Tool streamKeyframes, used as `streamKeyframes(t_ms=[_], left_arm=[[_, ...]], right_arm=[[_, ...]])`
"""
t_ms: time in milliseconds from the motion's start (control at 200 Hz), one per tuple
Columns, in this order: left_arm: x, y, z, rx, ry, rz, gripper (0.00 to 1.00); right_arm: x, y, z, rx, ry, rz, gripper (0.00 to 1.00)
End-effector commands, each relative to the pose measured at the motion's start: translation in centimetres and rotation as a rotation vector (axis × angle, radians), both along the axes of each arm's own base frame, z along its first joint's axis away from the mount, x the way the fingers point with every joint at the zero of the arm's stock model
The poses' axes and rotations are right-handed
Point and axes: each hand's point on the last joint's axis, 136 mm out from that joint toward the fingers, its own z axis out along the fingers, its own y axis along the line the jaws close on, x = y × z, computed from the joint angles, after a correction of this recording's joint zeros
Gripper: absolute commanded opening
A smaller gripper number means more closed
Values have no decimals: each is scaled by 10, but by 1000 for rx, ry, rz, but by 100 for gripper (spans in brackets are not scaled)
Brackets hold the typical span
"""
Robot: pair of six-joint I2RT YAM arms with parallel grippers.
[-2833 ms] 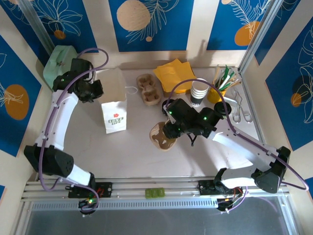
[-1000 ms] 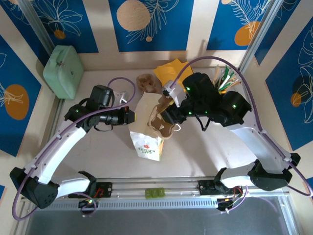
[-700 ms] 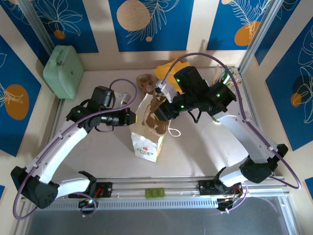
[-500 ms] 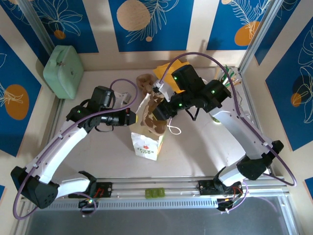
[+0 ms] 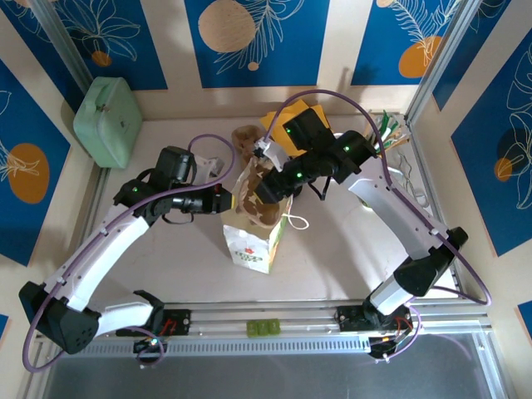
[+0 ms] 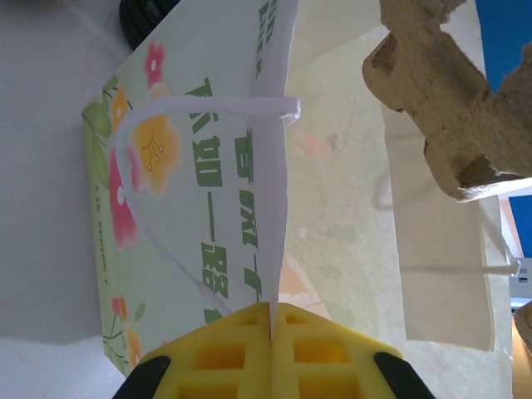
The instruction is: Pack the takeout coffee
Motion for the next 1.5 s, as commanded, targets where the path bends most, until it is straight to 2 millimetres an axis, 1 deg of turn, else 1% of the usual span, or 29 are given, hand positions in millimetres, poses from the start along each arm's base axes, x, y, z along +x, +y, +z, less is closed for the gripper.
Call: streamKeyframes(t_ms=[0,120,345,510,675,770,880,1206,1346,1496], left_arm=[[-4,-6,0,-16,-12,-51,0],[-4,-7,1,-19,-12,-53,0],[-4,-9,0,-24,-10,-59,0],[-4,-9,-2,-27,-4,-58,0],[-4,-8,0,-29,-4,-49,0],[-4,-7,5,-34,-14,-41,13],[-4,-5,9,-33,-25,-29,18],[-8,1,18,-37,-35,-8,21],[-13,6,25,-36,-48,0,24],[-12,11,23,-10,-49,23,25]], right_arm=[[-1,-4,-3,-29,-14,-2,43],[5,-8,-2,-96,-97,-34,43],[24,-19,-5,-246,-246,-127,43],[34,-27,-12,-346,-300,-175,43],[32,-25,-22,-387,-294,-168,43],[30,-22,-26,-389,-287,-160,43],[29,-20,-26,-386,-292,-149,43],[31,-9,-32,-411,-314,-102,43],[26,-3,-38,-426,-323,-64,43],[19,3,-44,-434,-336,-9,43]])
